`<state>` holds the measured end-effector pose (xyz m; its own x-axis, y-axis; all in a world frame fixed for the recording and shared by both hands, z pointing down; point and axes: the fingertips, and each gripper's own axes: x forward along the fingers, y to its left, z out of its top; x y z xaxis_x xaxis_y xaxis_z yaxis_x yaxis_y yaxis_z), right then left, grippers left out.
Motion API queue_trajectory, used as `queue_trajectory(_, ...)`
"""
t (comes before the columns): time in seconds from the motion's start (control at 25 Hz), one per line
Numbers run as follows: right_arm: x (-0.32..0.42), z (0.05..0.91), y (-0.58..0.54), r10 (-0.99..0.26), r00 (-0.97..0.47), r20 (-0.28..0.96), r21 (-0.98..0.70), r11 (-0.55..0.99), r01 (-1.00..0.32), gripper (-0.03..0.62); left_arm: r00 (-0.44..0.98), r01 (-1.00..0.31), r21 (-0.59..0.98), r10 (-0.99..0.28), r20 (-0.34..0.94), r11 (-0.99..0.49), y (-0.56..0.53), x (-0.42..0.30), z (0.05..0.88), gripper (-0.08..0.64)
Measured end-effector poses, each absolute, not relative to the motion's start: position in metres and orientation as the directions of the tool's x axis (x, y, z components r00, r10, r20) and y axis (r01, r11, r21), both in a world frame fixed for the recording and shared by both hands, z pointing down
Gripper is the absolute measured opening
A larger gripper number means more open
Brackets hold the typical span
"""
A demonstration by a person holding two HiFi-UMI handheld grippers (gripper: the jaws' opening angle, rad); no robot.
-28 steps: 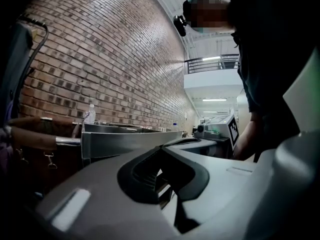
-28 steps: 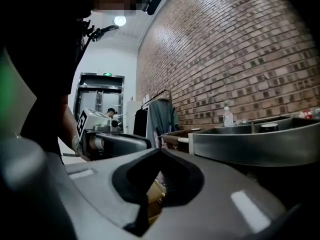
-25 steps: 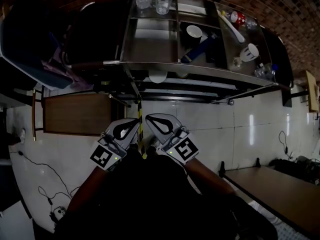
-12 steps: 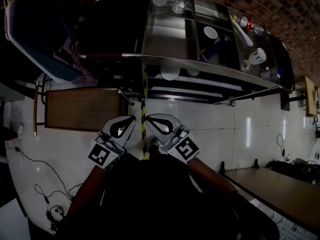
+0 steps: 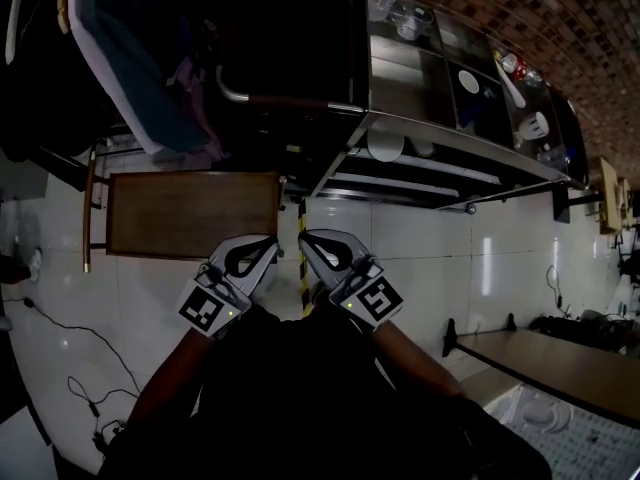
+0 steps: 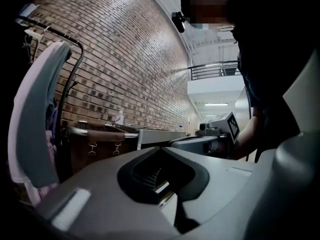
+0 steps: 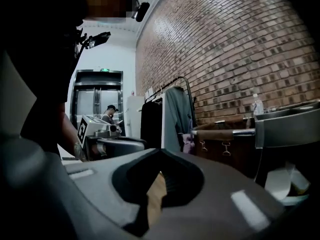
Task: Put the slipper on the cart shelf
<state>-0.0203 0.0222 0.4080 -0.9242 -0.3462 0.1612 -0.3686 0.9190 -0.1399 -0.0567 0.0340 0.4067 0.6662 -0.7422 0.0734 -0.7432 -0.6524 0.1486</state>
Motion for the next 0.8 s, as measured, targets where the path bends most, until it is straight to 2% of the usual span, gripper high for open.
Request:
queue_trajectory(0.4,-0.110,0.418,0.059,-0.406,-0.898,0.170,-0.166,0.886,-0.432,0.000,0.730,-0.682,0.161,-0.679,0.080,-0.714,0.065,-0.148,0.421,0.002)
queue_trajectory(0.8,-0.156,0.419,0.082,-0.453,-0.873,0.179,-0.166,0.861,-0.481,0.000,0.780,-0.624,0.174,-0.620,0.085,-0.762,0.083,-0.182,0.425,0.003)
